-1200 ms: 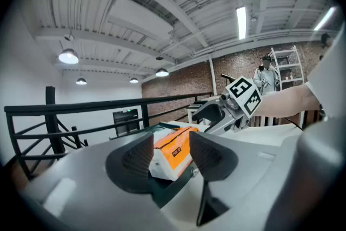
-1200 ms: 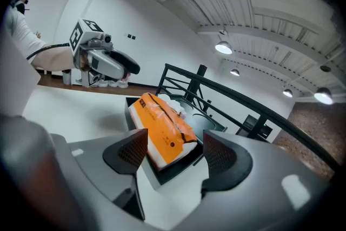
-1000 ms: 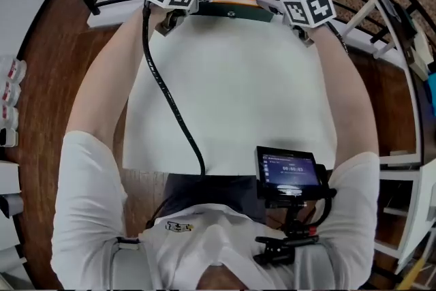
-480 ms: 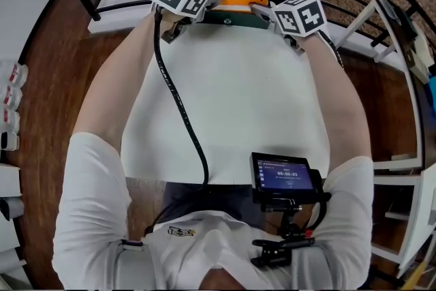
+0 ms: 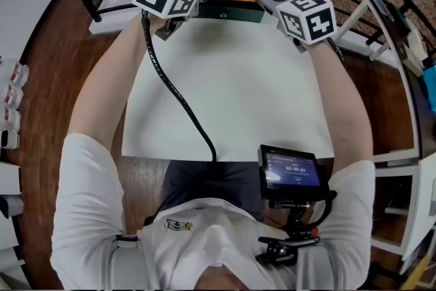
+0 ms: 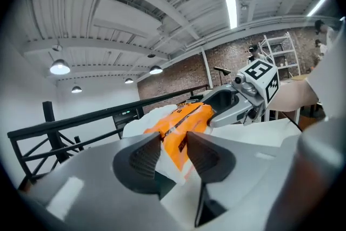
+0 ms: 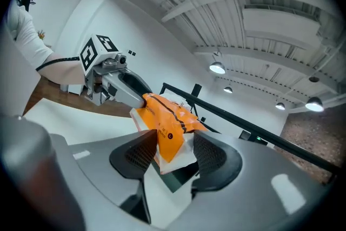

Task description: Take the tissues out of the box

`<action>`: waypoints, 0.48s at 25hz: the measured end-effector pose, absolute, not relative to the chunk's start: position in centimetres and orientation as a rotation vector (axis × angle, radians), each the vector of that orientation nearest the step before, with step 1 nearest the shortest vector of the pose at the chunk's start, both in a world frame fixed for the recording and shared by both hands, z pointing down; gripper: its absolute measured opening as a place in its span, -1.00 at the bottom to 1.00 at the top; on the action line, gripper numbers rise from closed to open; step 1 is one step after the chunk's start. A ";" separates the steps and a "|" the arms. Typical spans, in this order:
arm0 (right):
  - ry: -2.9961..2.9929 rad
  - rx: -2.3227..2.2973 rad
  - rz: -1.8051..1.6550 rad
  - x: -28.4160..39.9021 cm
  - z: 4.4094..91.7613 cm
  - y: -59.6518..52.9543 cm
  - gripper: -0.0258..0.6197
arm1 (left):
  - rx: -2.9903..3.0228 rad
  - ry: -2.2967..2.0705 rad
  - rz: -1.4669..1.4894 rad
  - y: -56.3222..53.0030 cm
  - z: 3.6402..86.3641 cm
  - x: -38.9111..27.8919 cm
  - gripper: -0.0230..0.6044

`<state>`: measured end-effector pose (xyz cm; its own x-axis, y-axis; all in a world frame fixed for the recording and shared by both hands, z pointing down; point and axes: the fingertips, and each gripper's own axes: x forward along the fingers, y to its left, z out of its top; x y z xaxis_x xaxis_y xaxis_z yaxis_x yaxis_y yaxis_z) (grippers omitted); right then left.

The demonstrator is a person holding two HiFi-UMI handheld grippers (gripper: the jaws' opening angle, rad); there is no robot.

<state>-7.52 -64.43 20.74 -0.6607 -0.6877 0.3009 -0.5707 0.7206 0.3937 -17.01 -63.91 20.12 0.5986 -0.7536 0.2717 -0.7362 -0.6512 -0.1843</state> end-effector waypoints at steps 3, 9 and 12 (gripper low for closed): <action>-2.516 0.990 -0.381 -6.3 19.5 -59.4 -0.27 | -2.731 1.254 -0.494 -59.0 18.5 -15.7 -0.44; -2.496 0.999 -0.390 -4.6 23.1 -48.4 -0.27 | -2.752 1.243 -0.509 -48.2 22.3 -14.0 -0.44; -2.457 0.960 -0.330 -4.7 27.2 -47.3 -0.27 | -2.808 1.263 -0.552 -47.1 26.6 -14.1 -0.44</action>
<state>-4.69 -47.27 27.16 -0.6394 -0.6871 0.3452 -0.5717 0.7250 0.3841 -14.09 -47.14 26.60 0.6114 -0.7274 0.3116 -0.7227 -0.6737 -0.1545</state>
